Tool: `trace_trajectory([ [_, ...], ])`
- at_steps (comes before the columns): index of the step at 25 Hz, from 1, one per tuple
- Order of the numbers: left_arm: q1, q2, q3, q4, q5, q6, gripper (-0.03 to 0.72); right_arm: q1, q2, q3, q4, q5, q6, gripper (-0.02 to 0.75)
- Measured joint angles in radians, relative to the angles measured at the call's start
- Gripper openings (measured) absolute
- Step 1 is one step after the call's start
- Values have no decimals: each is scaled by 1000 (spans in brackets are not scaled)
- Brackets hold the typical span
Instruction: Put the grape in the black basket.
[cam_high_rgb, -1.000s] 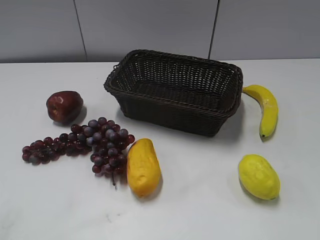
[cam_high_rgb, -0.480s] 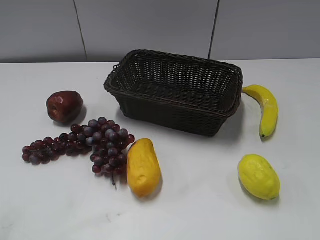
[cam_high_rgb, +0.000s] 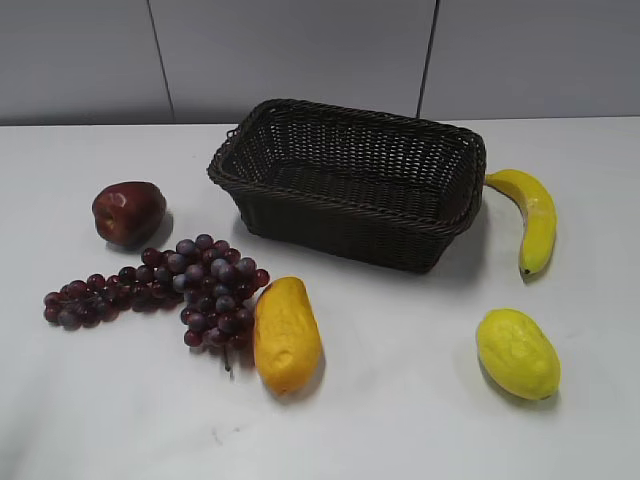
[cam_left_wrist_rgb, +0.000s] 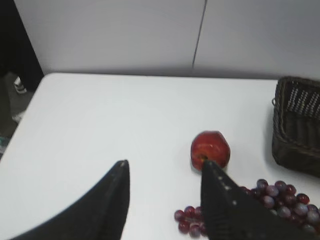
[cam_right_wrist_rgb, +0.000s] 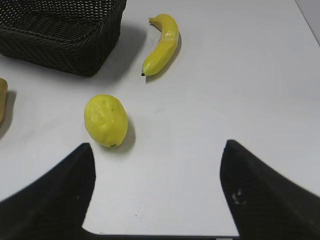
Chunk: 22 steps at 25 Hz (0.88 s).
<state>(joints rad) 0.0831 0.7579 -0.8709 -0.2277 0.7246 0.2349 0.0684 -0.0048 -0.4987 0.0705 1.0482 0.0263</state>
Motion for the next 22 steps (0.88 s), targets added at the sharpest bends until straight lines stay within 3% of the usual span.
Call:
trace_trajectory([
  [7,0,355,-204,-311,251,253,430,0,0,0,0,0,0,590],
  [11,-11,518,-286,-433,359,343,430,0,0,0,0,0,0,590],
  [14,-69,605,-324,-428,378,363,429,0,0,0,0,0,0,590],
  [20,-274,732,-363,-309,295,370,430,0,0,0,0,0,0,590],
  [22,-342,771,-368,-267,261,373,462,0,0,0,0,0,0,590],
])
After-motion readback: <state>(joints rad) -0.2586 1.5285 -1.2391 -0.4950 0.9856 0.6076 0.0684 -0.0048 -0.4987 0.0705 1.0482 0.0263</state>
